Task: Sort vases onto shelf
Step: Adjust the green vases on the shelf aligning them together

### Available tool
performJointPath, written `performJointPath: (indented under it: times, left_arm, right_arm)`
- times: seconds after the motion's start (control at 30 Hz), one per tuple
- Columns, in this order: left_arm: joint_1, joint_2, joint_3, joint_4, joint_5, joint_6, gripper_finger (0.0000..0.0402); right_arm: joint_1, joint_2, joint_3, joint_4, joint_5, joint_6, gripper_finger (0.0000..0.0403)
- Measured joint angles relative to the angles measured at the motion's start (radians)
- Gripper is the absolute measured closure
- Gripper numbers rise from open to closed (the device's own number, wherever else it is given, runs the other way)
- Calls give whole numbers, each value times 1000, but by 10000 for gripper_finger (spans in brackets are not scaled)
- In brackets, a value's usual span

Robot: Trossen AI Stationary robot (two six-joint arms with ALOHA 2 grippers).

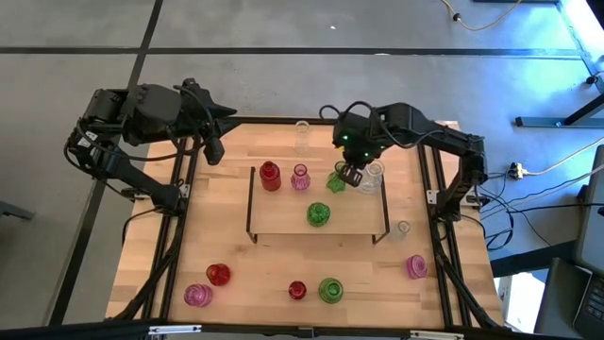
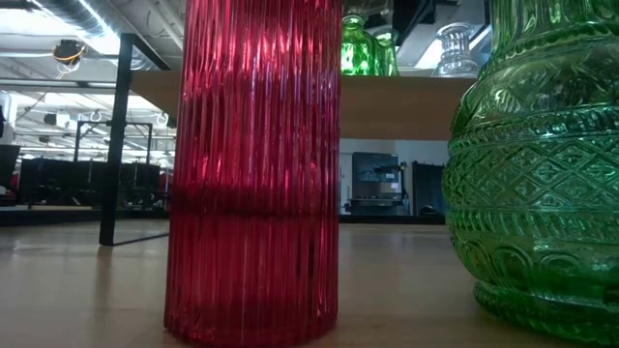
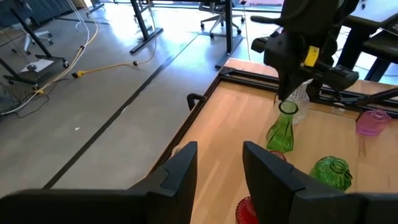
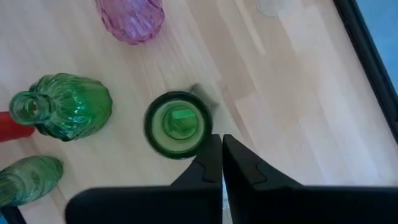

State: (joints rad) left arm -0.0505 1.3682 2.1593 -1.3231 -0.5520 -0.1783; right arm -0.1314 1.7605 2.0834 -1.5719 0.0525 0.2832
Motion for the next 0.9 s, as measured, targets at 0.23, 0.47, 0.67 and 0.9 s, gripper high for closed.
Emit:
performJointPath:
  times: [0.23, 0.47, 0.67, 0.9]
  left_arm:
    - [0, 0, 0, 0, 11, -2, 280]
    - [0, 0, 0, 0, 12, 2, 280]
    - [0, 0, 0, 0, 12, 5, 280]
    - [0, 0, 0, 0, 12, 5, 280]
  right_arm:
    - [0, 4, 0, 18, -23, 0, 403]
    - [0, 4, 6, 24, 72, 16, 403]
    - [9, 2, 121, 92, 70, -25, 403]
    - [102, -1, 198, 205, -199, -108, 403]
